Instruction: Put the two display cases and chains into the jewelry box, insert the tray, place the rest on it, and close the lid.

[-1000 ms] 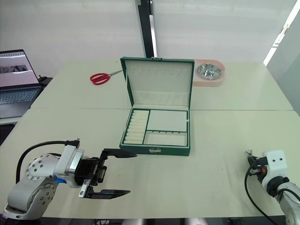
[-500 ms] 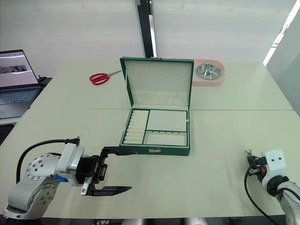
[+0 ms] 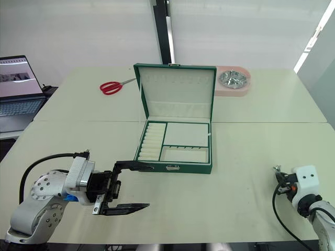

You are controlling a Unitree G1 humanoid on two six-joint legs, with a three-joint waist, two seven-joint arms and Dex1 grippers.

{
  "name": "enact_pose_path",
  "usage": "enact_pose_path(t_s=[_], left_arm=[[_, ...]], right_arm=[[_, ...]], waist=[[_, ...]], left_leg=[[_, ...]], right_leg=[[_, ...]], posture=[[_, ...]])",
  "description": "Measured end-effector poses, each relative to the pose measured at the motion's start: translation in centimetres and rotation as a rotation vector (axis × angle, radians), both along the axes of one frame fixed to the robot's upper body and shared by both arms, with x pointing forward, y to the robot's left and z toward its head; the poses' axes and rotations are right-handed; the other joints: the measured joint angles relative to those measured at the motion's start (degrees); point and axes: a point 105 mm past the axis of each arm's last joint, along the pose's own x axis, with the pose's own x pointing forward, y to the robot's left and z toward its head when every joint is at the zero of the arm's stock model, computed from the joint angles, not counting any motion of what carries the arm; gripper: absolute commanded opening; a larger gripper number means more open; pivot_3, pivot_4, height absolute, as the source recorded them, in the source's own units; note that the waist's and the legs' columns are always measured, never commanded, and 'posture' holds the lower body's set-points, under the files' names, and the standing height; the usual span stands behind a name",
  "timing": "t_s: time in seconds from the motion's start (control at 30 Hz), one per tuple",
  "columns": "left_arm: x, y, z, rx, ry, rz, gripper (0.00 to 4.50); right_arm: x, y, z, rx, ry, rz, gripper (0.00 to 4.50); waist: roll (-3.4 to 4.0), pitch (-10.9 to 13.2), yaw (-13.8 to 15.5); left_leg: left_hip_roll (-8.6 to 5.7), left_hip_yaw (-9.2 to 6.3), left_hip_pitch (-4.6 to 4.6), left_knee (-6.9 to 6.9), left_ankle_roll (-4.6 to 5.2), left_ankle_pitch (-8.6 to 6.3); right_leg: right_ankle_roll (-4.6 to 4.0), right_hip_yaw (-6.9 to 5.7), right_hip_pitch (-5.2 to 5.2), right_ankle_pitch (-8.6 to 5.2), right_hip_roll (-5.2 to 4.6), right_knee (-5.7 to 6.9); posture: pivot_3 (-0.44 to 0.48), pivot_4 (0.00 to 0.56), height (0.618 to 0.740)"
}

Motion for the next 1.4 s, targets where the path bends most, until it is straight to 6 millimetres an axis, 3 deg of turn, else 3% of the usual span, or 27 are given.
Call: enact_pose_path(t_s=[0.2, 0.47, 0.63, 0.8, 0.9, 1.23, 1.4], left_arm=[[0.1, -0.1, 0.1, -0.013, 0.001, 0.016, 4.50], [0.7, 0.4, 0.5, -0.052, 0.016, 0.091, 4.50], [1.3, 1.2, 0.7, -0.078, 0.032, 0.178, 4.50], [1.5, 1.8, 1.1, -0.095, 0.033, 0.215, 4.50], [1.5, 1.8, 1.2, -0.095, 0.035, 0.217, 4.50], [1.9, 2.0, 1.7, -0.092, 0.020, 0.246, 4.50], [1.8, 2.1, 1.9, -0.089, 0.009, 0.259, 4.50]], right_arm=[[-0.7, 0.5, 1.7, -0.025, -0.016, 0.088, 0.11], [-0.7, -0.2, 6.9, -0.079, -0.065, 0.205, 0.11], [0.0, 0.6, 11.8, -0.118, -0.123, 0.303, 0.11], [0.6, 3.5, 15.6, -0.116, -0.165, 0.447, 0.11], [1.1, 6.7, 18.2, -0.126, -0.218, 0.586, 0.11], [2.3, 14.3, 19.8, -0.093, -0.242, 0.896, 0.11], [2.9, 17.6, 19.4, -0.102, -0.218, 1.027, 0.11]], waist=[[0.20, 0.11, 0.10], [0.19, 0.13, 0.09], [0.20, 0.17, 0.14], [0.14, 0.21, 0.15], [0.12, 0.23, 0.08], [0.03, 0.37, 0.08], [0.03, 0.40, 0.04]], left_leg=[[-0.02, 0.00, -0.03, 0.00, 0.00, 0.00], [-0.02, 0.01, -0.04, 0.00, 0.00, 0.00], [-0.02, -0.01, -0.05, 0.00, 0.00, 0.00], [-0.02, -0.03, -0.08, 0.01, 0.00, 0.00], [-0.01, -0.05, -0.08, 0.01, 0.00, 0.00], [-0.01, -0.11, -0.16, 0.02, 0.00, 0.00], [-0.01, -0.13, -0.19, 0.02, 0.00, 0.00]], right_leg=[[0.00, 0.00, -0.01, 0.00, -0.01, -0.02], [0.00, 0.01, -0.01, 0.00, 0.00, -0.03], [0.00, 0.00, -0.01, 0.00, 0.02, -0.05], [0.00, 0.01, -0.01, 0.00, 0.03, -0.07], [0.00, 0.00, -0.02, 0.00, 0.05, -0.07], [0.00, 0.00, -0.09, 0.00, 0.05, -0.11], [0.00, -0.01, -0.11, 0.00, 0.04, -0.11]], posture=[[0.000, 0.150, 0.740], [0.000, 0.150, 0.740], [0.000, 0.150, 0.740], [0.000, 0.150, 0.740], [0.000, 0.150, 0.740], [0.000, 0.150, 0.740], [0.000, 0.150, 0.740]])
